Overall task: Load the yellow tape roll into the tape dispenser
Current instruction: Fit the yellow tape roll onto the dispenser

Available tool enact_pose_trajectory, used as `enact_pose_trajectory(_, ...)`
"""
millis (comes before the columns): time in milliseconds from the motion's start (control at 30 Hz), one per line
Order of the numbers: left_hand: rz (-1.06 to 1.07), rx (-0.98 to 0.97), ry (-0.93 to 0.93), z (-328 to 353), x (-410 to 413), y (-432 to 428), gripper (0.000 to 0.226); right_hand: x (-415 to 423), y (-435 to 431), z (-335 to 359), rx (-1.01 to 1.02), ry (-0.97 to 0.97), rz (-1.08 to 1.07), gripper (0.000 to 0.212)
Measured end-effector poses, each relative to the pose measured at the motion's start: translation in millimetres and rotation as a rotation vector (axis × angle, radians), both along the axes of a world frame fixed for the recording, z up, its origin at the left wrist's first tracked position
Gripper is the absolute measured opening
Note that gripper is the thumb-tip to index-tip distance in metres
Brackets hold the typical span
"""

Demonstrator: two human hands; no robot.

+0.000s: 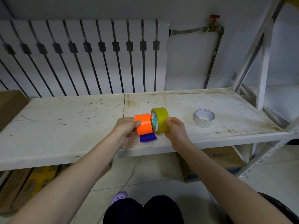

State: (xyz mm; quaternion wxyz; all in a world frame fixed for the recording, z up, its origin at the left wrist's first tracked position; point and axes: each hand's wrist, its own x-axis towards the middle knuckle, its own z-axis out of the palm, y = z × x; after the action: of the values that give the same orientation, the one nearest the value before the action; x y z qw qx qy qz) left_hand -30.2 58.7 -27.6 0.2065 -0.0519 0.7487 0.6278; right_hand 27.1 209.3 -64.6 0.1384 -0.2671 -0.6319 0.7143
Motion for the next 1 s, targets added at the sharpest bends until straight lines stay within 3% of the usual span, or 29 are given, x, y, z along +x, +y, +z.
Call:
enact_pose_trajectory(67, -0.012, 0.031, 0.011, 1.6, 2.6, 0.7, 0.009, 1.3, -3.6, 0.2, 0.048, 0.042, 0.018, 0.022)
enact_pose_trajectory(167, -0.035, 0.037, 0.051, 1.5, 3.7, 3.0, 0.029, 5.1, -9.5, -0.8, 0.155, 0.095, 0.077, 0.020)
enact_pose_trajectory(400, -0.056, 0.090, 0.080, -2.7, 8.9, 9.3, 0.027, 8.6, -19.4, -4.7, 0.311, 0.109, 0.118, 0.022)
enact_pose_trajectory(567, -0.080, 0.090, 0.049, -5.2, 9.0, 5.6, 0.041, 14.9, -23.0, -9.5, 0.480, 0.101, 0.179, 0.008)
enact_pose_trajectory(733, -0.103, 0.100, 0.016, -13.6, 11.3, 3.1, 0.033, 16.3, -26.5, -16.6, 0.595, 0.090, 0.236, 0.025)
enact_pose_trajectory(1000, -0.082, 0.206, -0.121, -16.2, 6.0, 3.1, 0.024, 15.1, -27.9, -28.6, 0.775, 0.029, 0.304, 0.033)
